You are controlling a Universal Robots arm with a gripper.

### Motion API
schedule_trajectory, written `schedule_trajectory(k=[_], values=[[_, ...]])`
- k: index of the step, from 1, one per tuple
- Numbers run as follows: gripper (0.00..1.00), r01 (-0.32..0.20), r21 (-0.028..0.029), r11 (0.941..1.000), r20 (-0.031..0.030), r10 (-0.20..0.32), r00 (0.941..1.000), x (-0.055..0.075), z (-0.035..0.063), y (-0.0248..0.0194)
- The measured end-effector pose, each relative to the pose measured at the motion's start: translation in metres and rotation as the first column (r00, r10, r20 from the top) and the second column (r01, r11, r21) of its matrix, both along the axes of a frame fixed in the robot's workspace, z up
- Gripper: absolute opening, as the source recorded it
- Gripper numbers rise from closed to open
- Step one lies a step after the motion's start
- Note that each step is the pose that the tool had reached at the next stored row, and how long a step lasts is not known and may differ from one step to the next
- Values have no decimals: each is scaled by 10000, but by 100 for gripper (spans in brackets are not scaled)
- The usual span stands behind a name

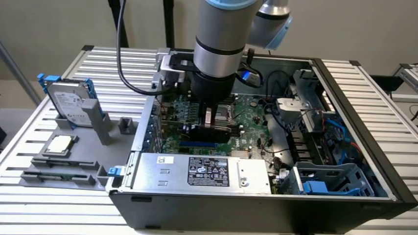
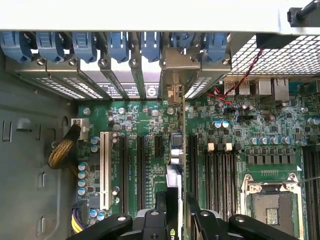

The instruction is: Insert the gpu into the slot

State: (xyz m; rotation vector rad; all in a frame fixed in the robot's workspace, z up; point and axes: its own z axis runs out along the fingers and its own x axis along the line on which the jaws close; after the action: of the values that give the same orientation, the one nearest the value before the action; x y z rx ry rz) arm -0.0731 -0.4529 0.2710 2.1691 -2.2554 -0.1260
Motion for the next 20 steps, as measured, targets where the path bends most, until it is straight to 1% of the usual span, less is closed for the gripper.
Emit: schedule_trajectory(k=[15,20], values=[[26,-50,-1,10000,-4,50,10000,-8,-67,0],[26,-51,-1,10000,-4,51,10000,-15,-79,8]])
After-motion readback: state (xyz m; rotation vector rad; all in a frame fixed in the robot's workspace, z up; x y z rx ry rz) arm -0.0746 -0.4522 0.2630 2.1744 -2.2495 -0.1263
